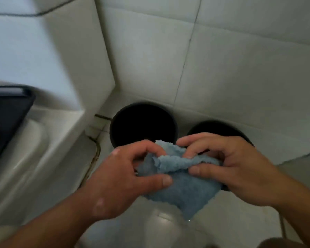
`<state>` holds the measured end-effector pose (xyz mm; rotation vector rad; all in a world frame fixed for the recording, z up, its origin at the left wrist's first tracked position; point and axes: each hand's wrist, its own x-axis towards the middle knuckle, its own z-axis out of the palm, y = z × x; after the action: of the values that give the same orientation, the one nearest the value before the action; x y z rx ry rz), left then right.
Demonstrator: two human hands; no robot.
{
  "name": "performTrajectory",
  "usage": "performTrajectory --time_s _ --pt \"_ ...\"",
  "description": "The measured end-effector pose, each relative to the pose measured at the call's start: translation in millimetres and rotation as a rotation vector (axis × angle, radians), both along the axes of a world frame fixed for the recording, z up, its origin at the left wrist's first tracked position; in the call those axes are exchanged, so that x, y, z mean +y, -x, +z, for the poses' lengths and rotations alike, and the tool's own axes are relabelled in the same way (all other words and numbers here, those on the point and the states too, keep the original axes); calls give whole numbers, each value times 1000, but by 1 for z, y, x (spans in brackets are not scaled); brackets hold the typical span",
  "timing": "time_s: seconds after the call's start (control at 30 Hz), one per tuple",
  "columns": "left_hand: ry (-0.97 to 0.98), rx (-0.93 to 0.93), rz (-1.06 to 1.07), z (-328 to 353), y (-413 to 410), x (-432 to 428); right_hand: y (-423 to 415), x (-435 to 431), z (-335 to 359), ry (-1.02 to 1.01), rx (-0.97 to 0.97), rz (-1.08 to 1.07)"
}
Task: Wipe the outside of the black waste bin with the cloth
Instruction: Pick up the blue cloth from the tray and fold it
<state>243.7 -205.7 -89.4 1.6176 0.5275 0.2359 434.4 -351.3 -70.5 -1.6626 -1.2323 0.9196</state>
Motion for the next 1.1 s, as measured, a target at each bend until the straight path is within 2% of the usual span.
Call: performTrajectory --time_s 0.1,0.17,0.3,0.4,0.5,0.63,0.7,0.73,0.83,0.9,0.93,1.0,1.1 --pt "-158 -97 88 14 3 -22 13 -19 22 -98 -67 -35" --pt "-151 -139 119 29 11 -37 22 -37 40 -119 -36 -111" --pt "-166 -206 136 61 24 -58 40 -71 66 -25 17 -61" --pt "-317 -175 89 84 35 -67 46 -90 83 -33 -77 -118" --pt "-526 -225 10 112 49 -80 58 -110 103 -65 -249 -110" --pt "-458 -313 80 125 51 -90 64 -131 125 -195 -283 -164" --pt "-431 -286 140 122 47 -103 61 -136 121 -214 -204 -202" --pt "-408 -271 167 121 43 -109 58 -138 116 -222 -103 -233" --pt "-290 -248 217 116 23 -125 46 -145 100 -259 339 -345" --pt "-97 -269 243 108 0 -134 33 -151 89 -244 633 -355" --pt "-1 -271 257 103 -14 -137 28 -153 82 -202 703 -336" --pt "74 -212 267 85 -42 -139 19 -156 64 -85 711 -358" --pt "-46 -94 257 38 -81 -134 0 -161 32 -24 688 -530"
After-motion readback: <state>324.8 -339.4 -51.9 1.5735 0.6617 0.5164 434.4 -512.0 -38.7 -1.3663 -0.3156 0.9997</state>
